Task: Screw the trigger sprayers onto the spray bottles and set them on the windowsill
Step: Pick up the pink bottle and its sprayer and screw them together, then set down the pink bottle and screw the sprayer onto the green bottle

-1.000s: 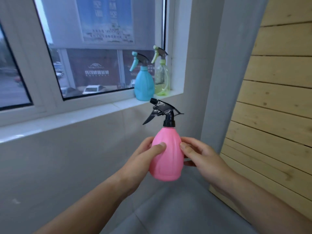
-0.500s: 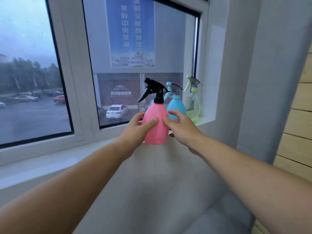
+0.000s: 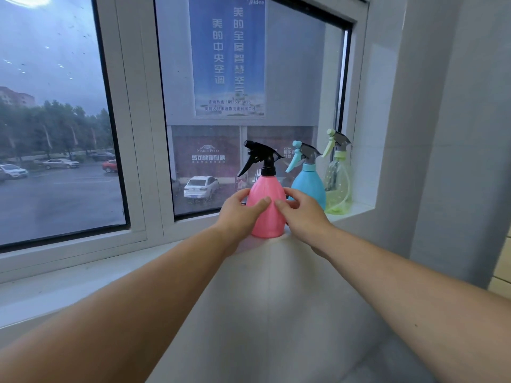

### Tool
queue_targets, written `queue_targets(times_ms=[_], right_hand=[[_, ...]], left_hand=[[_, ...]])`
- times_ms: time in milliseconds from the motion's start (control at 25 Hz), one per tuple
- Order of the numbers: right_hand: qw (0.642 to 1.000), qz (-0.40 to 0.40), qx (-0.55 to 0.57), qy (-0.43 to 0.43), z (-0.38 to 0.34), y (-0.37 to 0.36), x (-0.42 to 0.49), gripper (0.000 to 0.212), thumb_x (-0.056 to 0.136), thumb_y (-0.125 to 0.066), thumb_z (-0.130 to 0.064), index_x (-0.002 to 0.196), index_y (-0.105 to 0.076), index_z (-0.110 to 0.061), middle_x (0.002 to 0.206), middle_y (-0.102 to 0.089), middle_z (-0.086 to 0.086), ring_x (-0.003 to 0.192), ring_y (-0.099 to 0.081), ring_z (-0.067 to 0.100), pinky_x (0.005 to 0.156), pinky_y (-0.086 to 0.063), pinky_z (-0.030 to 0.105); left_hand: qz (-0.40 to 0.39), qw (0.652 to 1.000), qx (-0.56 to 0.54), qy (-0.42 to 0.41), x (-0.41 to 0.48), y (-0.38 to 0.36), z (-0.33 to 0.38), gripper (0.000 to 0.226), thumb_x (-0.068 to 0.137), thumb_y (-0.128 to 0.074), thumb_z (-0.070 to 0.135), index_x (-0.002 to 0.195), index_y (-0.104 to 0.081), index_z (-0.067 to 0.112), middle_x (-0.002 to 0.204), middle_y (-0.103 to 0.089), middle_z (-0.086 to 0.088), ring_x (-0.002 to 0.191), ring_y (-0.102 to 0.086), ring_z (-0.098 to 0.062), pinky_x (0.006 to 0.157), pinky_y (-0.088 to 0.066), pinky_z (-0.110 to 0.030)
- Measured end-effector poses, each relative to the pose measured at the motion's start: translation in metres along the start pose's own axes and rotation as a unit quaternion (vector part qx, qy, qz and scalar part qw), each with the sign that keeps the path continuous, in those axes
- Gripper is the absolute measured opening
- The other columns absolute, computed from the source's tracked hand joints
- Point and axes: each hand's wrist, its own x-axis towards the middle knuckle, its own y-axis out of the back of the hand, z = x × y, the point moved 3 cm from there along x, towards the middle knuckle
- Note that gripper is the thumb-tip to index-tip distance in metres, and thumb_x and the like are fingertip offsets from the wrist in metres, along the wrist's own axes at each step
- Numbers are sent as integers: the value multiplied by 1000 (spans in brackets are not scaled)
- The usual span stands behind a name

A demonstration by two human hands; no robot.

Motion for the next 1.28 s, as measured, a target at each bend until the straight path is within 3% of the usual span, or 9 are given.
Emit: queue_targets(times_ms=[240,520,640,760,880,960,1120,1280], right_hand=[[999,-1,-37,18,3,-4,7,39,96,-53,-26,134,-56,-19,121,-68,8,107,-64,23,95,-51,39],[999,32,-42,-14,16,8,1,49,94,-55,-32,139,-50,-14,132,-62,6,116,-61,23,104,-46,40],[998,53,-14,-19,29,23,-19,41,92,-58,-32,129,-58,-16,123,-66,4,107,-64,19,98,-52,44],[998,62,-8,-32,46,41,-49,26,89,-62,-31,112,-65,-20,104,-71,3,95,-68,19,91,-56,44],[997,48,-18,-55,70,54,-89,7,87,-66,-22,93,-68,-19,86,-75,8,83,-72,25,83,-58,44],[996,17,-43,-72,94,57,-120,4,86,-68,-17,84,-68,-21,82,-75,12,80,-72,29,77,-57,40],[987,-66,-70,-128,156,51,-183,8,86,-68,-12,82,-66,-19,82,-74,19,72,-67,26,76,-55,42],[966,-138,-135,-170,231,33,-241,11,84,-71,-22,77,-65,-28,71,-67,-8,73,-67,16,75,-54,34]], left_hand=[[20,1000,-5,1,8,-1,-7,63,91,-75,34,147,-52,15,135,-67,-15,117,-68,-32,103,-55,-50],[54,998,27,10,-2,2,-7,89,85,-80,40,156,-35,11,151,-52,-17,134,-54,-33,114,-43,-49],[74,996,43,-2,-22,9,-8,87,83,-81,43,152,-38,13,145,-53,-14,128,-56,-31,105,-45,-40],[105,991,48,-66,-54,12,-3,60,83,-81,42,131,-53,20,116,-62,-3,104,-61,-18,86,-49,-27],[49,993,17,-102,-89,-5,-10,23,85,-80,35,99,-67,23,86,-68,2,78,-64,-11,71,-57,-28],[-13,997,21,-75,-109,-24,-28,16,86,-78,34,90,-72,19,77,-70,2,71,-66,-10,70,-60,-31],[-152,986,53,35,-147,-68,-101,14,91,-75,28,89,-70,15,78,-68,-4,70,-68,-10,61,-56,-21],[-233,949,127,168,-186,-89,-211,16,94,-73,27,97,-65,13,88,-67,-10,73,-66,-13,66,-53,-25]])
